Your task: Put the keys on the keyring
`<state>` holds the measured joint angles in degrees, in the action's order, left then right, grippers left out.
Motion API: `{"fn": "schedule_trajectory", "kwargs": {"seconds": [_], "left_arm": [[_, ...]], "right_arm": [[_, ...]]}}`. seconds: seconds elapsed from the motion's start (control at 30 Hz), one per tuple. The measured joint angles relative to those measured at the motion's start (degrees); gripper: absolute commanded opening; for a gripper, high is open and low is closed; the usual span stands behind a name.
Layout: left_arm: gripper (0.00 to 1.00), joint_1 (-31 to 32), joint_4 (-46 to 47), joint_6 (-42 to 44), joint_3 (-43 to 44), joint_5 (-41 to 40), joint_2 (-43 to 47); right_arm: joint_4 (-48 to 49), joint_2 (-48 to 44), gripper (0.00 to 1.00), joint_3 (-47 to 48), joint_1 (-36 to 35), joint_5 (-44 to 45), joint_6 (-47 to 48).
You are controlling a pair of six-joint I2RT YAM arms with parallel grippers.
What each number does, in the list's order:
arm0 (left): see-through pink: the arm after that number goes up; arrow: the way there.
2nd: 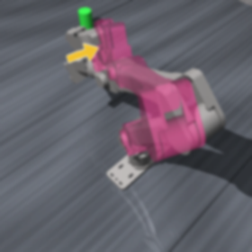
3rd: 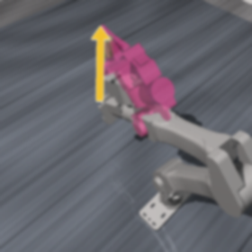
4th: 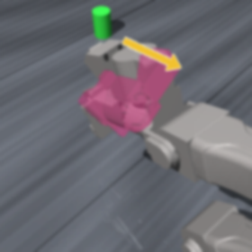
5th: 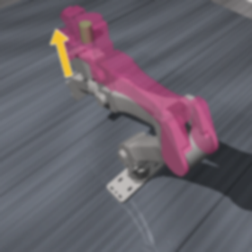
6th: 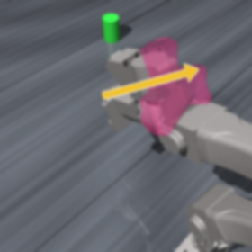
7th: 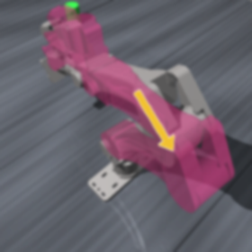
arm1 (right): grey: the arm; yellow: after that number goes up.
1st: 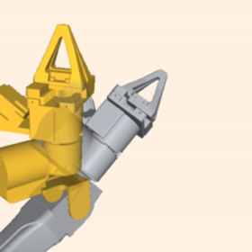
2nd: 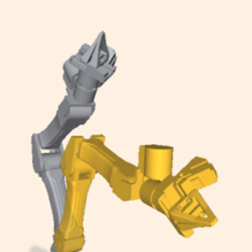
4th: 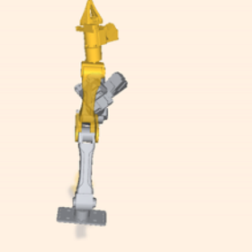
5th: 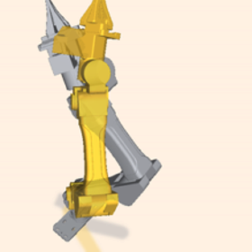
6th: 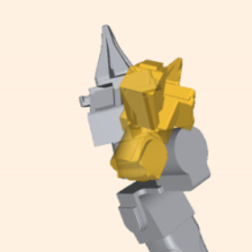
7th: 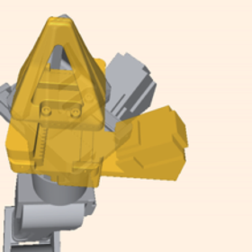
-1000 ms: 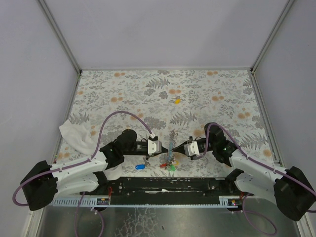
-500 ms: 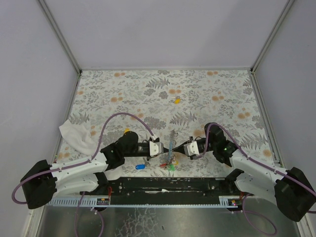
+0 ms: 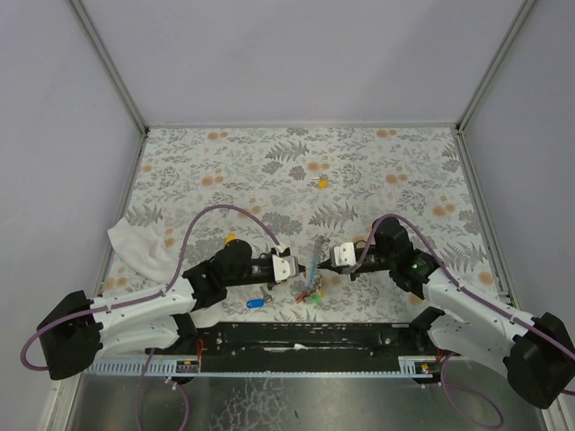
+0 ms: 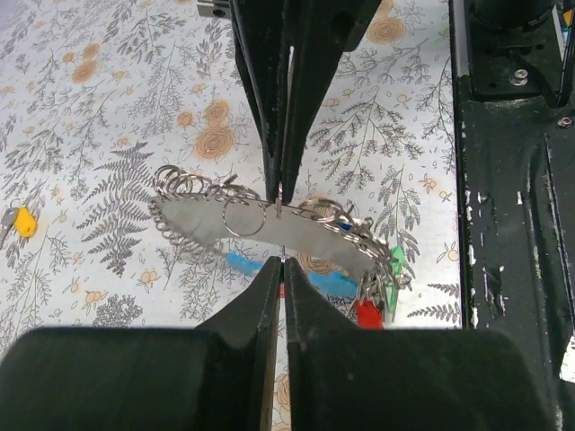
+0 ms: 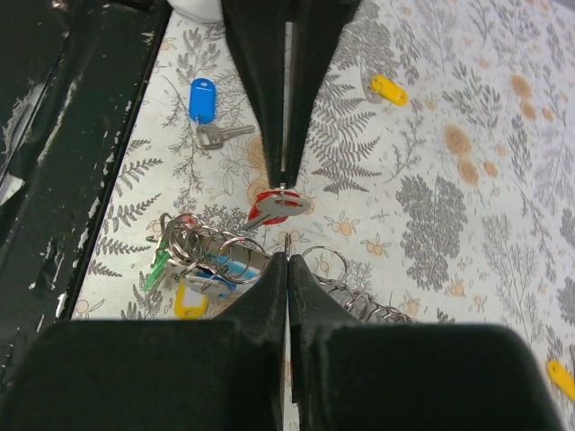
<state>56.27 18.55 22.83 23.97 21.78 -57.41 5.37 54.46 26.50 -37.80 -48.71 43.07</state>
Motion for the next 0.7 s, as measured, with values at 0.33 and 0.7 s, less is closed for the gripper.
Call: {"fn": "schedule_trajectory", "kwargs": {"seconds": [0.33, 0.7], "left_arm": [[0.00, 0.0, 1.2, -0.3, -1.2, -1.5, 0.5], [0.00, -0.1, 3.2, -1.8, -3.4, -3.3, 2.6]], "right_arm": [[-8.7, -0.2, 0.00, 6.7, -1.7, 8.3, -12.6], [-17.2, 5.8, 0.00, 16.1, -2.6, 15.2, -19.1]]}}
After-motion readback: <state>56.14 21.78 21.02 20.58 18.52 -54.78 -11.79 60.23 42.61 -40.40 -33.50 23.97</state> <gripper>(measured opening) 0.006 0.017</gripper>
